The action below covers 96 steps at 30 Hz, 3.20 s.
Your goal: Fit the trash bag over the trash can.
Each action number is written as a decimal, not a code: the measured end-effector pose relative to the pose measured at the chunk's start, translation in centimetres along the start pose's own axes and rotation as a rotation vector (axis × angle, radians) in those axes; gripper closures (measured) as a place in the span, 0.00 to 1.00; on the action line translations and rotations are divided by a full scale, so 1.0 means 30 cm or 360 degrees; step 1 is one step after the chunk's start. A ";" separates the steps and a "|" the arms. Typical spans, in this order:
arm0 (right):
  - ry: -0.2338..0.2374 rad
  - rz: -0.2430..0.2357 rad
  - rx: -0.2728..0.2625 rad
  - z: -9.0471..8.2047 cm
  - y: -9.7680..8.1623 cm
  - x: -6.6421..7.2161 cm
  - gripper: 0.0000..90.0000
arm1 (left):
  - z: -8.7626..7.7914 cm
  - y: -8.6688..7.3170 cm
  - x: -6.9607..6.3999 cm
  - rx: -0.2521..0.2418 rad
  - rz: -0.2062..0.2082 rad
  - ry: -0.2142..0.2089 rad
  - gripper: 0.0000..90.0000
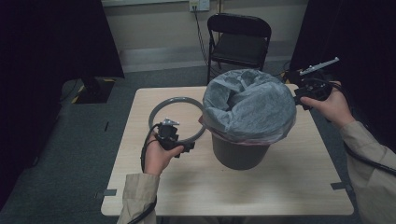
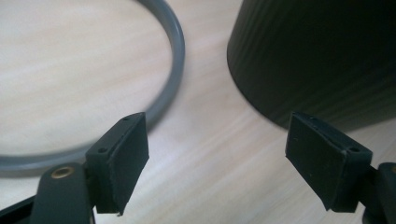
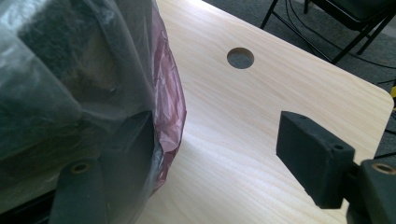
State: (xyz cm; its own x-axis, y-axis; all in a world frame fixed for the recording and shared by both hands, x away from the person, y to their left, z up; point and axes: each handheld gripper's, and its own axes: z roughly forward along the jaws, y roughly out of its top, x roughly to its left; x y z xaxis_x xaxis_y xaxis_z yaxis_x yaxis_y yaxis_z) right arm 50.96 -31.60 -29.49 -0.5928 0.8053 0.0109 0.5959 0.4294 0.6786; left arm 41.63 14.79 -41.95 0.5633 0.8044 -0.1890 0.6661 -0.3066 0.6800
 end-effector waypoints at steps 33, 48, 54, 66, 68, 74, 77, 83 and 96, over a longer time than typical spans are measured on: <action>0.0274 0.0012 0.0158 0.120 -0.067 0.046 0.79 | 0.186 -0.230 -0.135 -0.0071 0.0302 0.0038 0.16; 0.0096 -0.0037 0.0143 0.041 -0.019 0.034 0.34 | 0.190 -0.238 -0.144 -0.0083 0.0351 0.0058 0.14; 0.0046 -0.0091 0.0155 -0.036 0.008 0.027 0.29 | 0.190 -0.238 -0.144 -0.0083 0.0352 0.0056 0.14; 0.0027 -0.0071 0.0013 -0.172 0.059 0.006 0.25 | 0.189 -0.237 -0.142 -0.0077 0.0357 0.0054 0.14; 0.0040 -0.0072 -0.0005 -0.197 0.077 0.012 0.23 | 0.189 -0.238 -0.143 -0.0080 0.0353 0.0053 0.14; 0.0120 -0.0116 -0.0046 -0.227 0.125 0.066 0.18 | 0.189 -0.237 -0.142 -0.0077 0.0357 0.0053 0.14; 0.0195 -0.0129 -0.0058 -0.228 0.146 0.098 0.18 | 0.189 -0.237 -0.142 -0.0077 0.0356 0.0053 0.14; 0.0333 -0.0269 -0.0042 -0.207 0.175 0.196 0.19 | 0.189 -0.237 -0.142 -0.0077 0.0356 0.0053 0.14; 0.0376 -0.0417 0.0127 -0.065 0.154 0.316 0.18 | 0.189 -0.238 -0.142 -0.0078 0.0356 0.0054 0.14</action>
State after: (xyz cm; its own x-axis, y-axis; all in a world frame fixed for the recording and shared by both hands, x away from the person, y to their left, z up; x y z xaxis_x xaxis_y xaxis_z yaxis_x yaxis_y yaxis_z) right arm 47.03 -22.79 -24.81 -0.8342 0.5511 0.0202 0.4422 0.6466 0.6216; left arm 37.25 10.66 -50.00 0.6771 0.7359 -0.0064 0.5015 -0.4550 0.7359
